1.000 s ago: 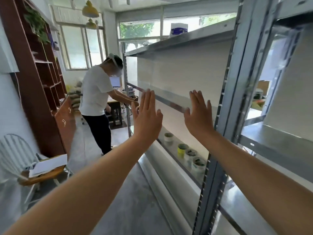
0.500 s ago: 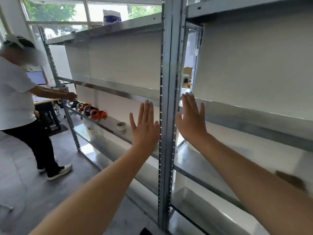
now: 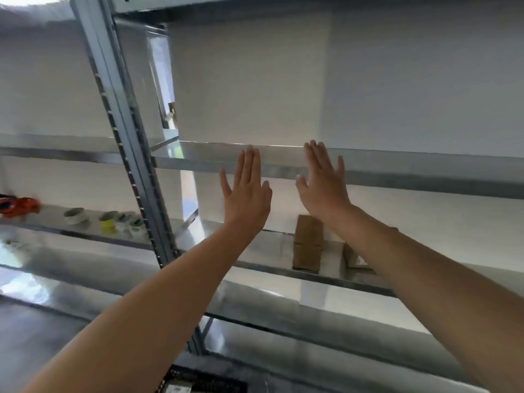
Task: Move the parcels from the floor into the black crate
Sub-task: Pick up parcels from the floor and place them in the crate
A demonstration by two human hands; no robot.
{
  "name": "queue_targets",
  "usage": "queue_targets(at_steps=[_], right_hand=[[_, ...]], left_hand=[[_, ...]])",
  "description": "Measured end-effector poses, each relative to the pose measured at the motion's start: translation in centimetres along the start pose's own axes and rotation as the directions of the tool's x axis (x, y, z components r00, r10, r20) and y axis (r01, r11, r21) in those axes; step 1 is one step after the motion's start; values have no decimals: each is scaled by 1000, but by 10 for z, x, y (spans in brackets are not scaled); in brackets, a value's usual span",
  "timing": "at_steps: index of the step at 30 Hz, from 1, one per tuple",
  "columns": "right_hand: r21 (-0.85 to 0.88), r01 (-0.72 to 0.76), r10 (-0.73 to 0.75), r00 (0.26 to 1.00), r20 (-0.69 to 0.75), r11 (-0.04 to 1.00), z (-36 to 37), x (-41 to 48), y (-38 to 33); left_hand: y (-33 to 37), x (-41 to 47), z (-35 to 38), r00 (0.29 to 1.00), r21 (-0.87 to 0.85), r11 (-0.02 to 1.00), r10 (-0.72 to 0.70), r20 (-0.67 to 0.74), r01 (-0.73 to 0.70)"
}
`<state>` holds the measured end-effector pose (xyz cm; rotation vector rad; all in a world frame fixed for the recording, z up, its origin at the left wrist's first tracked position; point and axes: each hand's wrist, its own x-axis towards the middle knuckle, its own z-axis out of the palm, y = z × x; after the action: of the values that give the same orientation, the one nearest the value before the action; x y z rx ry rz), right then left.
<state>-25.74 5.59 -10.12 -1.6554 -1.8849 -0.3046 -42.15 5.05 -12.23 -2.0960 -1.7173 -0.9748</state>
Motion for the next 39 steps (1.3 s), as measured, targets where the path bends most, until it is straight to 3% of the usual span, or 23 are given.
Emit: queue_targets(at_steps=[12, 23, 33, 39], right_hand=[[-206, -353, 353, 935, -42, 912, -143, -183, 252], [-391, -608, 588, 787, -186, 691, -255, -329, 369], [-495, -756, 757, 599, -259, 429, -282, -381, 414], [-493, -787, 799, 541, -262, 371, -277, -366, 428]], left_hand=[[301, -81, 66, 933, -163, 939, 328, 152, -303], [513, -153, 82, 796, -421, 745, 600, 83, -518], [590, -204, 120, 662, -610, 555, 746, 66, -565], [598, -180, 148, 615, -670, 512, 781, 103, -538]])
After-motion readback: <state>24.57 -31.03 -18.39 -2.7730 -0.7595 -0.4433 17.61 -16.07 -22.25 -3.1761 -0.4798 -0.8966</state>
